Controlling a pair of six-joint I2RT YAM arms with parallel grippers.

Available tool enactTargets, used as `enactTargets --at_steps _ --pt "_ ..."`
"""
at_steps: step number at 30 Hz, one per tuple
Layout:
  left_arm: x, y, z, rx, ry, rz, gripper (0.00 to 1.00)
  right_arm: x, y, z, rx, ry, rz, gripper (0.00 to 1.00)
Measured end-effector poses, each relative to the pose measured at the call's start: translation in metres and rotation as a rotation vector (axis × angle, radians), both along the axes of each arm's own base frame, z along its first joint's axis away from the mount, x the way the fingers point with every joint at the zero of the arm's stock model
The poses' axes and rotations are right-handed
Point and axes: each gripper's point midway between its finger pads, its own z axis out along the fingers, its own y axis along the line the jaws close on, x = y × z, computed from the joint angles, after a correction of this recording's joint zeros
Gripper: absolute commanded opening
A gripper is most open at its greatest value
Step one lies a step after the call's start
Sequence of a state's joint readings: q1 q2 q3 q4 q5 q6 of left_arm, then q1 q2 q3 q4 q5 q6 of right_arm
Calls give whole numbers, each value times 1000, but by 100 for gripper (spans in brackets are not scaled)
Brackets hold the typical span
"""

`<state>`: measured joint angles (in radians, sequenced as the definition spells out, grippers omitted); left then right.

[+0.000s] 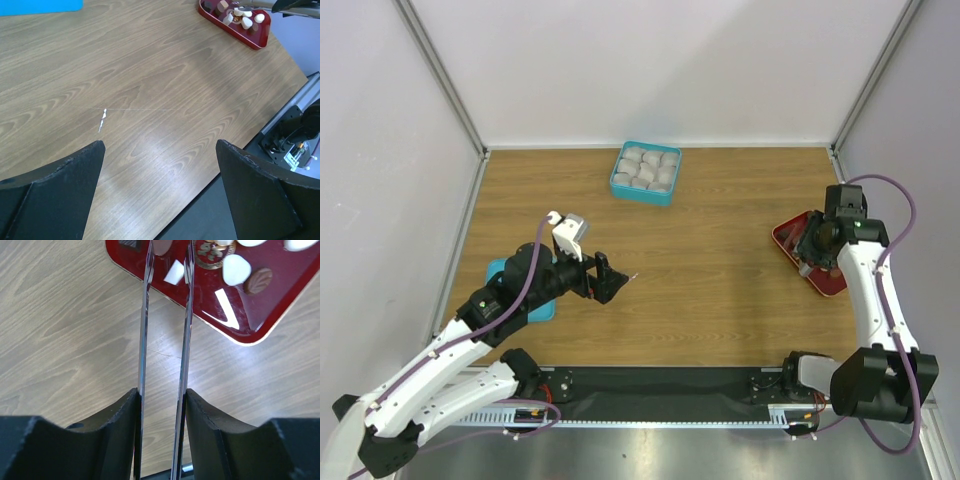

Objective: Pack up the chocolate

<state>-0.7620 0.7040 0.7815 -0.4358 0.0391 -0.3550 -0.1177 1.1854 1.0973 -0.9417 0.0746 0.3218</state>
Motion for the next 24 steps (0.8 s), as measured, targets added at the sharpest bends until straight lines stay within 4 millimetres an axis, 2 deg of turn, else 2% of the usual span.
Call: enactTargets --at_steps 6,13,24 --pt "-3 -1 3 -12 -3 -17 100 -7 -1 3 11 -13 -27 46" --pt "-5 0 6 -22 -14 -17 100 -15 5 -16 55 27 -37 45" --pt "-5 0 6 -21 -13 -17 100 -10 5 -25 70 18 -46 44"
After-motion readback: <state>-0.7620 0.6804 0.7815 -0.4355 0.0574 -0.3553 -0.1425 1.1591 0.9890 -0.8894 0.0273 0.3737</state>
